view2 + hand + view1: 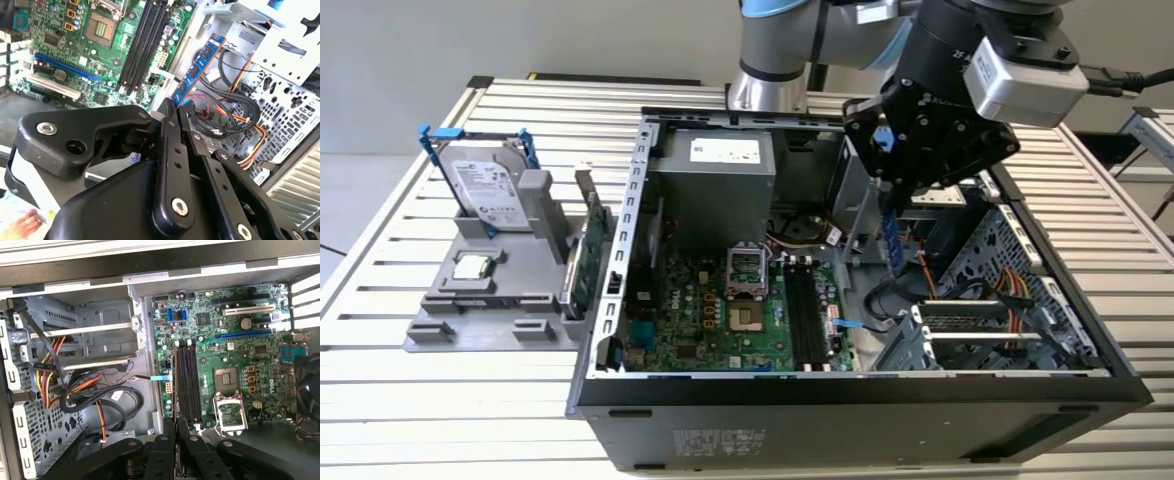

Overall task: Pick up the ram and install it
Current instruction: 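Insert the ram into the slot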

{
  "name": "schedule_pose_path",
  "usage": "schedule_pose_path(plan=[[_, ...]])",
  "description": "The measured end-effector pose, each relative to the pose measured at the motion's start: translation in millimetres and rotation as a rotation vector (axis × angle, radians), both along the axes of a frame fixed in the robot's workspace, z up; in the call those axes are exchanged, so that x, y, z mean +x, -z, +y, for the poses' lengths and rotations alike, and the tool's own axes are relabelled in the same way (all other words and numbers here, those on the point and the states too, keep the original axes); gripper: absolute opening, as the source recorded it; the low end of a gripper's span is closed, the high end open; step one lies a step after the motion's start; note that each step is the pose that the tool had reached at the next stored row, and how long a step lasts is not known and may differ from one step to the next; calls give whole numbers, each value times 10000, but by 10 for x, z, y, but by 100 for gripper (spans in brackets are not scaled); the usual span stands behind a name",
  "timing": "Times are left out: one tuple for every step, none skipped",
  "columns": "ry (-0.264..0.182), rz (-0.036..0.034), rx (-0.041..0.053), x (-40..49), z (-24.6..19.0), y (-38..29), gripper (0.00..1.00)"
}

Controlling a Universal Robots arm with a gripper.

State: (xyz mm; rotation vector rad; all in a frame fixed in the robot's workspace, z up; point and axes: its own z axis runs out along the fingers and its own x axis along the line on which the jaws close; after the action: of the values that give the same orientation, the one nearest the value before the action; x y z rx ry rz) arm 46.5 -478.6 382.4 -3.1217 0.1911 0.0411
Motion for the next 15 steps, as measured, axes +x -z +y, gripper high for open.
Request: schedule_pose_path(plan=[[-79,0,0,0,0,0,0],[-155,0,0,0,0,0,0],[-242,0,0,0,0,0,0],[-324,0,2,0,0,1,0],[-402,0,1,0,0,0,0],[-490,0,1,0,0,0,0],[-580,0,0,0,0,0,0],[-662,0,1,0,0,0,0],[-752,0,1,0,0,0,0],[-831,0,1,0,0,0,0],[-924,0,1,0,0,1,0],[-1008,0,1,0,0,0,0],[-1088,0,0,0,0,0,0],[-1177,0,0,0,0,0,0],[-1261,0,1,0,0,1,0]])
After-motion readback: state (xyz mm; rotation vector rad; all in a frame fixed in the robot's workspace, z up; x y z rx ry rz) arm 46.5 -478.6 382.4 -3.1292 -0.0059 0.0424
